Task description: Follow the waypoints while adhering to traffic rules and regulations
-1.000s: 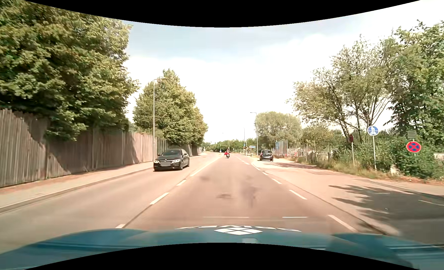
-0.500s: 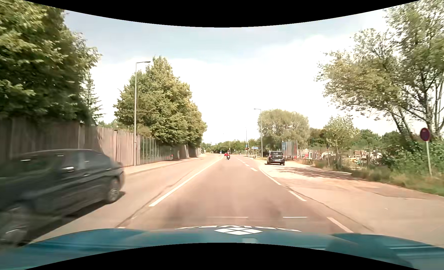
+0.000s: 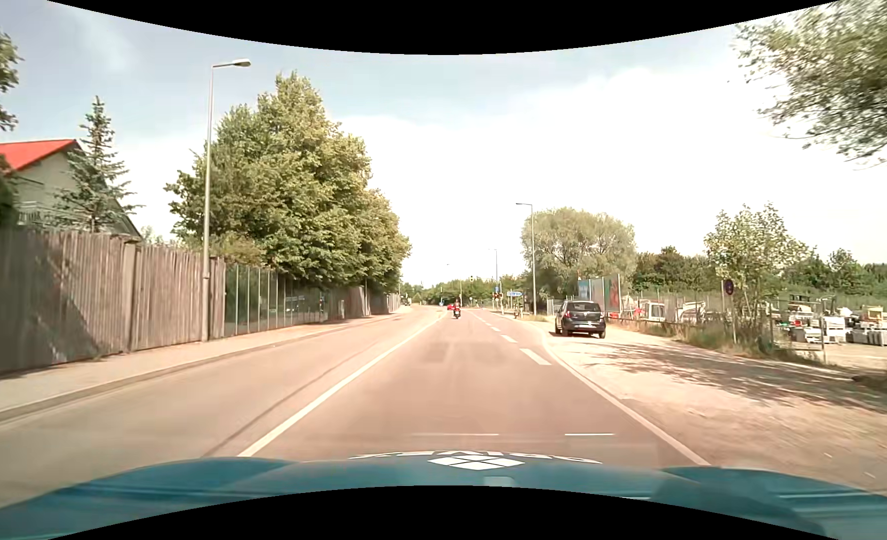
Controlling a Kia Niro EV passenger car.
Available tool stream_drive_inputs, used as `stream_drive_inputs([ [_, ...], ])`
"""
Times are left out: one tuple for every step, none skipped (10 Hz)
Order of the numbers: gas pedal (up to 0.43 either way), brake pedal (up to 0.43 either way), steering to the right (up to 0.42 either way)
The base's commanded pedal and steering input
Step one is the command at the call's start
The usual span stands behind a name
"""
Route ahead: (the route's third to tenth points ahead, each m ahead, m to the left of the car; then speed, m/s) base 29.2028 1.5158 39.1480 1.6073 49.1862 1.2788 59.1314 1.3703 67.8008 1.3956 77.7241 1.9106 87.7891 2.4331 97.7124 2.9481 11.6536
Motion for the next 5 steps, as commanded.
stream_drive_inputs([
  [0.0, 0.14, -0.004],
  [0.0, 0.14, -0.004],
  [0.0, 0.146, -0.004],
  [0.0, 0.152, -0.004],
  [0.0, 0.159, -0.005],
])
